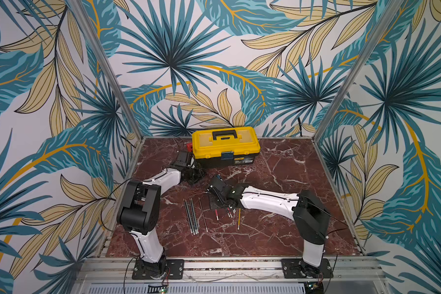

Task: Remove the protective cover of the pencils
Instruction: Pick up the pencil from the center of the board, then remove the protective sleeve from the pencil.

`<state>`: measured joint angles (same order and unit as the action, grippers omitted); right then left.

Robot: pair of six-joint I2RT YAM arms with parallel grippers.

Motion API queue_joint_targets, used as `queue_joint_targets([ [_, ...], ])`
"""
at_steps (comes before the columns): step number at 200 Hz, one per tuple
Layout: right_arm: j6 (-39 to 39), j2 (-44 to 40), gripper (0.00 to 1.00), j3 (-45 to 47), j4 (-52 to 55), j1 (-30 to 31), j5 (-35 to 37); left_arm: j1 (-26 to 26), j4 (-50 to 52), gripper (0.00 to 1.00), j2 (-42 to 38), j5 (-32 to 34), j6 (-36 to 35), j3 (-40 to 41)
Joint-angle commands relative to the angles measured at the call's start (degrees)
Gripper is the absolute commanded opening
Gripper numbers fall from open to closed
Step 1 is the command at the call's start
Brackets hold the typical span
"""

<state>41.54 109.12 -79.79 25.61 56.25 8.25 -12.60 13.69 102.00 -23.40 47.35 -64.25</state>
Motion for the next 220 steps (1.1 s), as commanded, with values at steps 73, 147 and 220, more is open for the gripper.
queue_joint_targets([
  [73,-0.2,1.3,0.0,-0.6,-2.0,-2.8,-3.1,-2.0,-6.0,0.3,-1.8,-3.8,-1.7,1.0],
  [147,-0.4,2.5,0.0,-1.7,-3.5,-3.4,-7.9,-1.1,-5.9,0.3,-7.6,-2.5,-2.1,6.8],
  [220,-0.3,2.1,0.0,-1.7,-3.5,-3.4,-6.3,-2.3,-8.0,0.29,-7.3,-2.3,-2.3,8.0],
])
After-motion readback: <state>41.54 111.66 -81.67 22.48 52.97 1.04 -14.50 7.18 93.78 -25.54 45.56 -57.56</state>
